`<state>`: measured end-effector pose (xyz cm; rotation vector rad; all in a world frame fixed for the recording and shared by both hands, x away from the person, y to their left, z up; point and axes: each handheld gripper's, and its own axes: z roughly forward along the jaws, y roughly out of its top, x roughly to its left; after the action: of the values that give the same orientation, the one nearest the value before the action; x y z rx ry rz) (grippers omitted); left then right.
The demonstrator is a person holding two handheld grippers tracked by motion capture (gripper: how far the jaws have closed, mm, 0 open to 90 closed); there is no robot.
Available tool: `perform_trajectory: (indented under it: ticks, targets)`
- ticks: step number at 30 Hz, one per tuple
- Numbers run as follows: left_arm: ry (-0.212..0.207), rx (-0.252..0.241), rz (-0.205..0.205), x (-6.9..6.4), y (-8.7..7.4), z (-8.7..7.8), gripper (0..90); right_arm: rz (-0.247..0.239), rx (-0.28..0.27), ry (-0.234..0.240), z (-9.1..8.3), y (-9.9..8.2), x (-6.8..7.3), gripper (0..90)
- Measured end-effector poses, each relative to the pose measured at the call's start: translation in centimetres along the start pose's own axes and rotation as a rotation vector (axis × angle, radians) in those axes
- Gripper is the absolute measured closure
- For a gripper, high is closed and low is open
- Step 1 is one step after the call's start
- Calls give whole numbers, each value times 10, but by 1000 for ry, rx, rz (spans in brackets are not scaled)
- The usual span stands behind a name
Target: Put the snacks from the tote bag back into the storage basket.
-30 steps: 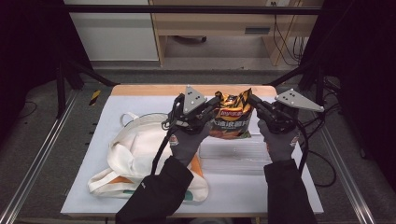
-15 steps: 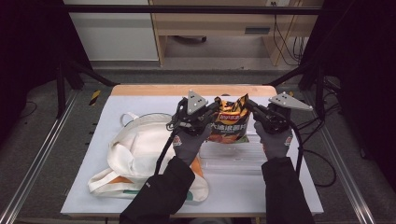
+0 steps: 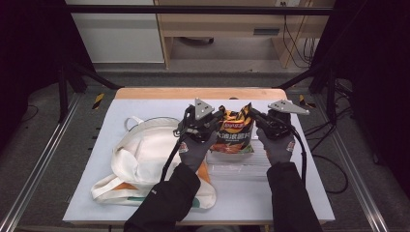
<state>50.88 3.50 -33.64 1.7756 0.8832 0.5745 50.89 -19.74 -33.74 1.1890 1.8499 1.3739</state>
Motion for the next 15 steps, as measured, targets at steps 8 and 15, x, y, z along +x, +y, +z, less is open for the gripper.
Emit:
perform_trajectory:
  ticks: [8, 15]
  targets:
    - [9, 23, -4, 3, -5, 5, 891, -4, 34, -13, 8, -5, 0, 889]
    - [29, 28, -6, 5, -4, 6, 837, -23, 28, -33, 11, -6, 2, 829]
